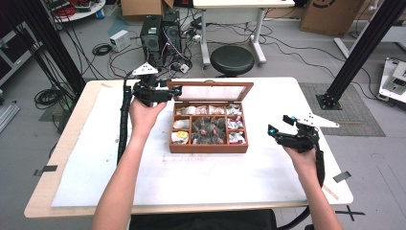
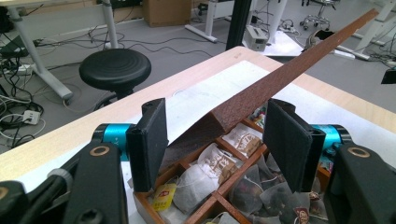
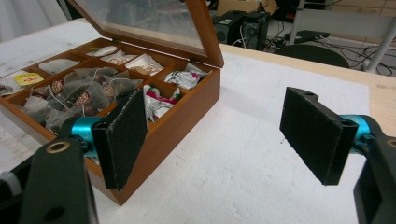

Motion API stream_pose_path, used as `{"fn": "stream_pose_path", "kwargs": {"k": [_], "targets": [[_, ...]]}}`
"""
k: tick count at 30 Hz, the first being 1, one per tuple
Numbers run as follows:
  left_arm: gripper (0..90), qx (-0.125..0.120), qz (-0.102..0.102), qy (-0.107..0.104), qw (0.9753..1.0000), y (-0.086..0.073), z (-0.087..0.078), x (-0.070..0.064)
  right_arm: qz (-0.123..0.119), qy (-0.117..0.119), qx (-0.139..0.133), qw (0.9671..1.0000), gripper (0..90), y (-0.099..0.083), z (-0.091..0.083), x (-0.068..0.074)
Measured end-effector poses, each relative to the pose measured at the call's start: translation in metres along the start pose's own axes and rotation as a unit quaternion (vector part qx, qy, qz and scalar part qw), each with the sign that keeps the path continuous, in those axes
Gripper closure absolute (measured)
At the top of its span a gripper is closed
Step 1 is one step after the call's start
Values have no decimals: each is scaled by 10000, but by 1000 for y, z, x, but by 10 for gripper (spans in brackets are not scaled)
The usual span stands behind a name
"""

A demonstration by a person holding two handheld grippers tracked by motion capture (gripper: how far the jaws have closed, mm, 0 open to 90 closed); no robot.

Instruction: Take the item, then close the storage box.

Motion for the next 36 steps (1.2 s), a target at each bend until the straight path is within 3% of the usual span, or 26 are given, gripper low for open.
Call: {"fn": "stream_pose_path", "kwargs": {"k": [36], "targets": [[396, 25, 4, 29, 10000, 0, 0, -1, 20, 82, 18, 10000, 253, 0, 1, 0]]}}
Point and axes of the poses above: each handheld gripper's, and its own axes: z roughly forward along the jaws, y roughly out of its top, x roughly to its left, the point moved 4 cm from there along z, roughly forward along the jaws, and after that the axes turned 2 degrees about x, right-handed, at the moved point
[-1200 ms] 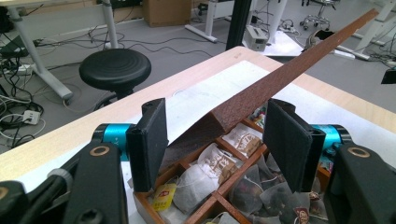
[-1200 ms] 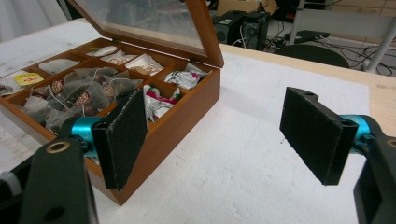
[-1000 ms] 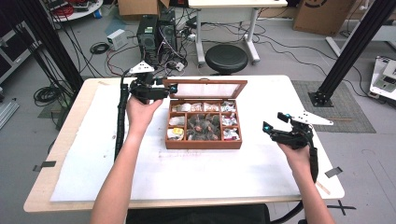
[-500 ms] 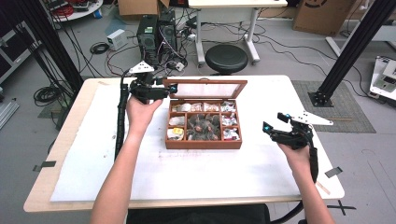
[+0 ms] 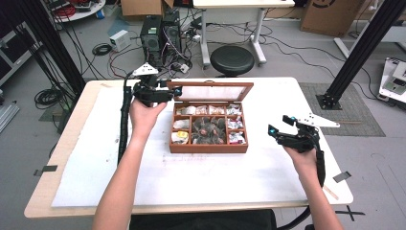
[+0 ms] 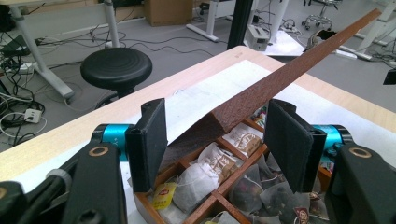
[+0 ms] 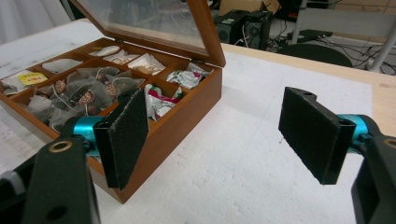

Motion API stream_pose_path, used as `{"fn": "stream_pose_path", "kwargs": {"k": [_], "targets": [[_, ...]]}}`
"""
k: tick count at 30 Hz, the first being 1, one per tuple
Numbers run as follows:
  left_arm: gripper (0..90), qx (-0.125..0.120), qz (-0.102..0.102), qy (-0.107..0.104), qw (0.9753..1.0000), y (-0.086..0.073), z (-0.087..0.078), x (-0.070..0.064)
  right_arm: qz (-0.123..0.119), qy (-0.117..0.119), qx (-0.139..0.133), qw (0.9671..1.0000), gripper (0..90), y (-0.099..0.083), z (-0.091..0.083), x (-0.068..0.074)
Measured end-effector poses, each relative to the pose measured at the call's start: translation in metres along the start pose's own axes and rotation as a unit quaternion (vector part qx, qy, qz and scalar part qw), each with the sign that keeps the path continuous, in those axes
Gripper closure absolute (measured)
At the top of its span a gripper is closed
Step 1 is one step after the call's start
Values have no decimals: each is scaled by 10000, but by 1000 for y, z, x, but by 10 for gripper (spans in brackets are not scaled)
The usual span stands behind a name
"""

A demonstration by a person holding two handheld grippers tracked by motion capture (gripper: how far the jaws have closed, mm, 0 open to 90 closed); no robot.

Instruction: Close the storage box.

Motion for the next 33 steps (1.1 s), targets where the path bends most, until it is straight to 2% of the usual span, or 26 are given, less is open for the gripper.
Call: {"fn": "stream_pose_path", "kwargs": {"k": [6, 13, 21, 25, 29, 33], "targets": [[396, -5, -17, 15, 10000, 0, 0, -1, -9, 139, 60, 9999, 278, 1, 4, 4], [396, 14, -4, 13, 10000, -1, 1, -1, -148, 401, 213, 9989, 351, 5, 17, 15], [396, 25, 10, -1, 10000, -2, 2, 0, -260, 897, 410, 9948, 395, 10, 43, 39], [396, 12, -4, -3, 10000, -2, 3, 0, -288, 1021, 463, 9933, 416, 12, 53, 49], [396, 21, 11, 3, 10000, -2, 3, 0, -380, 1010, 500, 9929, 429, 17, 59, 55], [396, 20, 17, 5, 10000, -2, 3, 0, -384, 1229, 622, 9897, 454, 25, 73, 65]]}}
Point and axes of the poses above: each handheld gripper's, and its own axes: z roughly forward along the jaws, y roughly out of its top, x roughly to its left, the point moved 4 cm from there along z, roughly forward along the jaws, and after that the axes turned 2 degrees about x, right-handed, at the moved point
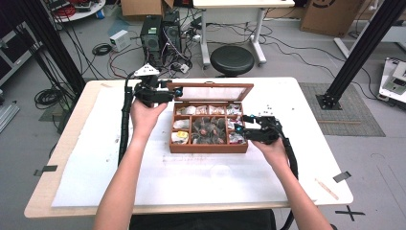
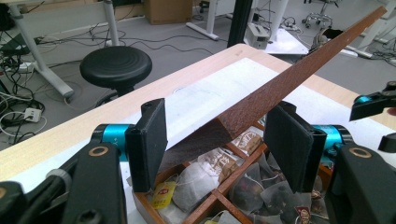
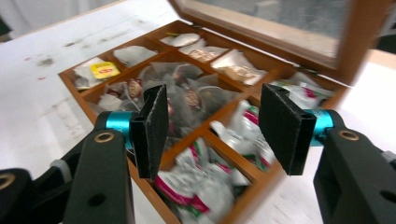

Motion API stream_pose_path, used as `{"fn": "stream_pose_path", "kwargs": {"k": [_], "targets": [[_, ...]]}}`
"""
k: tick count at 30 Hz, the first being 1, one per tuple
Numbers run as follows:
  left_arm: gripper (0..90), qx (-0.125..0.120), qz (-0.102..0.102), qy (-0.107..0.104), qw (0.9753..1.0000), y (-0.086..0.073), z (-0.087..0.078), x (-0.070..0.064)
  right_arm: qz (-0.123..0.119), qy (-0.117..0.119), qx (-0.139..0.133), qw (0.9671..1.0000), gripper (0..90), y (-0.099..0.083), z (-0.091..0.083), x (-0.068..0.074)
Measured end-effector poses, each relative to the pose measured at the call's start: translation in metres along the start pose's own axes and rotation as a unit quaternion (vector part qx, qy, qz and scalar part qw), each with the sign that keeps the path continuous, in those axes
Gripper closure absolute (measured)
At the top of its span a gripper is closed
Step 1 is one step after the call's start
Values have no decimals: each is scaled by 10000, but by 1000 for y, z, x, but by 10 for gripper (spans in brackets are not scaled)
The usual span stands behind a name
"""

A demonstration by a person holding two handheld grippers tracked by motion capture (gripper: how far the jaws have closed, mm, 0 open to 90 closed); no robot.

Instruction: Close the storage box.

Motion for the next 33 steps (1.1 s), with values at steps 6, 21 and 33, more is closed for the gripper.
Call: {"fn": "stream_pose_path", "kwargs": {"k": [6, 21, 33], "targets": [[396, 23, 24, -12, 10000, 0, 0, 0, 32, 312, 117, 9994, 549, 7, 19, 5], [395, 24, 20, -13, 10000, 0, 0, 0, 213, 466, 698, 9962, 596, 18, 56, 17], [396, -1, -7, -30, 10000, -1, 1, -1, 463, 336, 1117, 9921, 650, 21, 80, 23]]}}
Point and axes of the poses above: each handheld gripper's, and its own axes: z roughly forward along the jaws, y roughly out of its top, x roughly to its left, the point moved 4 cm from there along z, roughly forward along the jaws, and after that the axes turned 2 degrees about x, right-handed, at the moved point
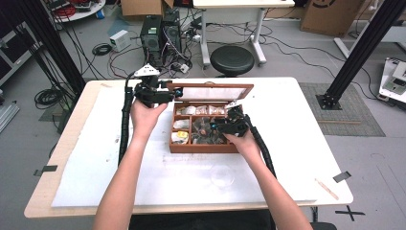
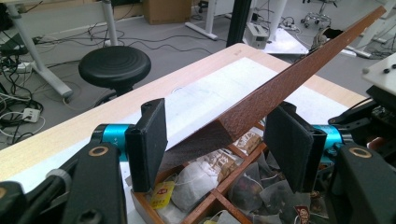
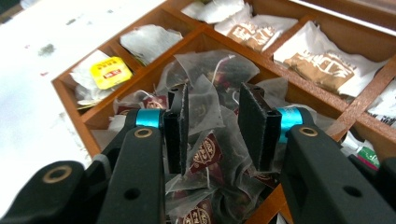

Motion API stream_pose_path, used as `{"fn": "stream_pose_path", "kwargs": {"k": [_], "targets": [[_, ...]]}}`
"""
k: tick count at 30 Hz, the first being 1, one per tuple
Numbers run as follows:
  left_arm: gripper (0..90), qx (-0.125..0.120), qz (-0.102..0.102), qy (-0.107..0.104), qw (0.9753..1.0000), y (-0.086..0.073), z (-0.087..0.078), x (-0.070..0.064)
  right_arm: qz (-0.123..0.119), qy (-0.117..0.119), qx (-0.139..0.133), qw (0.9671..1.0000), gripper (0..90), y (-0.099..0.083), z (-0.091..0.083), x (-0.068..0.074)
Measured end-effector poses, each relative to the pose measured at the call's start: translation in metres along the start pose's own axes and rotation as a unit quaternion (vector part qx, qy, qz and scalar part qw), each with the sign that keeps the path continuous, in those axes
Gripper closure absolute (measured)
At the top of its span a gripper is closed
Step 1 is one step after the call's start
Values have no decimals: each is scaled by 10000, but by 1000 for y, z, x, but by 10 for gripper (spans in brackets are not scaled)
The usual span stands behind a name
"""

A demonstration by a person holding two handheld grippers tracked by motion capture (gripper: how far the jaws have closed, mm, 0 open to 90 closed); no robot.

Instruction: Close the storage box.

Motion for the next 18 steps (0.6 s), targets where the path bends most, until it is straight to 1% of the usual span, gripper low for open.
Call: {"fn": "stream_pose_path", "kwargs": {"k": [4, 6, 8, 11, 15, 17, 18], "targets": [[396, 24, 29, 7, 10000, 0, 0, 0, 113, -15, -42, 9999, 661, 1, 2, -3], [396, 29, 35, 7, 10000, 0, 0, 0, 186, 71, -12, 9998, 692, 0, 3, -3], [396, 38, 48, 17, 10000, 0, 0, 0, 168, 118, 6, 9998, 722, 0, 4, -4], [396, 42, 51, 15, 10000, 0, 0, 0, 213, 219, 31, 9995, 763, 0, 4, -2], [396, 51, 50, 15, 10000, 0, 0, 0, 182, 236, 115, 9995, 850, -1, 5, -1], [396, 52, 56, 20, 10000, 0, 0, 0, 146, 272, 99, 9995, 886, 0, 5, 0], [396, 46, 50, 20, 10000, 0, 0, 0, 128, 252, 89, 9996, 898, 0, 5, 1]]}}
Point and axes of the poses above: each handheld gripper's, and its own axes: z roughly forward along the jaws, y roughly out of its top, x roughly to its left, the point moved 4 cm from there along z, roughly forward along the jaws, and after that the axes turned 2 degrees about x, right-handed, at the moved point
